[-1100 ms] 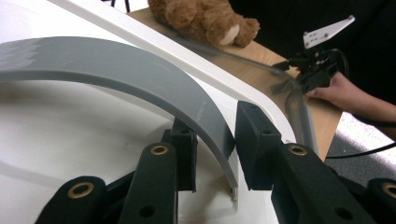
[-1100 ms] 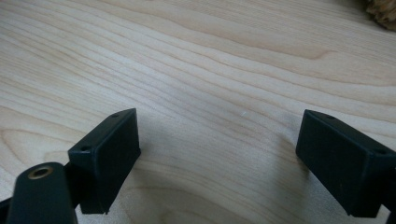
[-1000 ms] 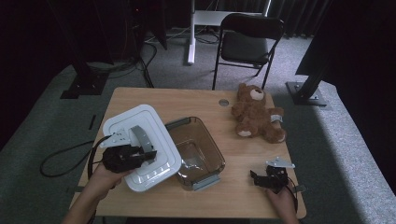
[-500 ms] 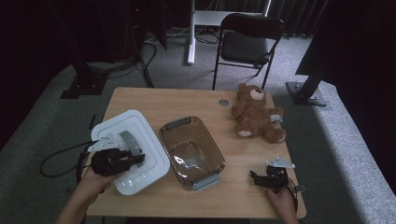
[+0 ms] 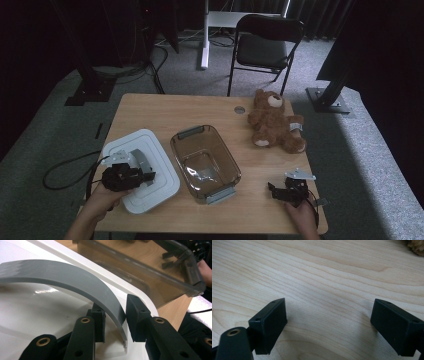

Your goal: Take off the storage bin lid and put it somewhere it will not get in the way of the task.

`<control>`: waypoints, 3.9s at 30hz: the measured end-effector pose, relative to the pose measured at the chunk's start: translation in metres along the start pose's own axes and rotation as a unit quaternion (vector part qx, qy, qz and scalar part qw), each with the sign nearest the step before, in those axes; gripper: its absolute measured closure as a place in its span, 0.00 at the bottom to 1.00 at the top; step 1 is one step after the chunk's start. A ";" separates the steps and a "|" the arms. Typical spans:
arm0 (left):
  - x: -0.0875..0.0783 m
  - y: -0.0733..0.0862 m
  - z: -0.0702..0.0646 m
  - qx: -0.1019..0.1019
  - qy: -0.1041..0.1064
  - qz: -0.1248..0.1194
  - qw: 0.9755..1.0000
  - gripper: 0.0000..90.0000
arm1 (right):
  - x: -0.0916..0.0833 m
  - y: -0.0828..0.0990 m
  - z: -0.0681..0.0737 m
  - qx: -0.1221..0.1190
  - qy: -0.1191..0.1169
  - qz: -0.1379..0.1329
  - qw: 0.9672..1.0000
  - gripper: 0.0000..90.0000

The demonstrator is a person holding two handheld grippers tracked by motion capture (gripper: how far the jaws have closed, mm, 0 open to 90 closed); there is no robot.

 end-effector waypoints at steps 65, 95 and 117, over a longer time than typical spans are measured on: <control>0.078 0.017 0.042 -0.053 -0.045 0.048 0.996 0.29 | 0.000 0.000 0.000 0.000 0.000 0.000 1.000 0.14; 0.012 0.043 0.110 -0.093 -0.295 -0.067 0.949 0.02 | 0.000 0.000 0.000 -0.001 0.000 0.000 1.000 0.14; 0.022 0.055 0.129 -0.128 -0.328 -0.064 0.934 0.02 | 0.001 -0.005 -0.001 -0.006 0.002 0.030 1.000 0.12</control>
Point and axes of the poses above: each handheld gripper's, and its own axes: x roughly forward along the jaws, y roughly out of its underside, z roughly to its left, the point moved 5 cm from there along x, roughly forward along the jaws, and after that the axes turned 15 degrees about -x, right-handed, at the moved point
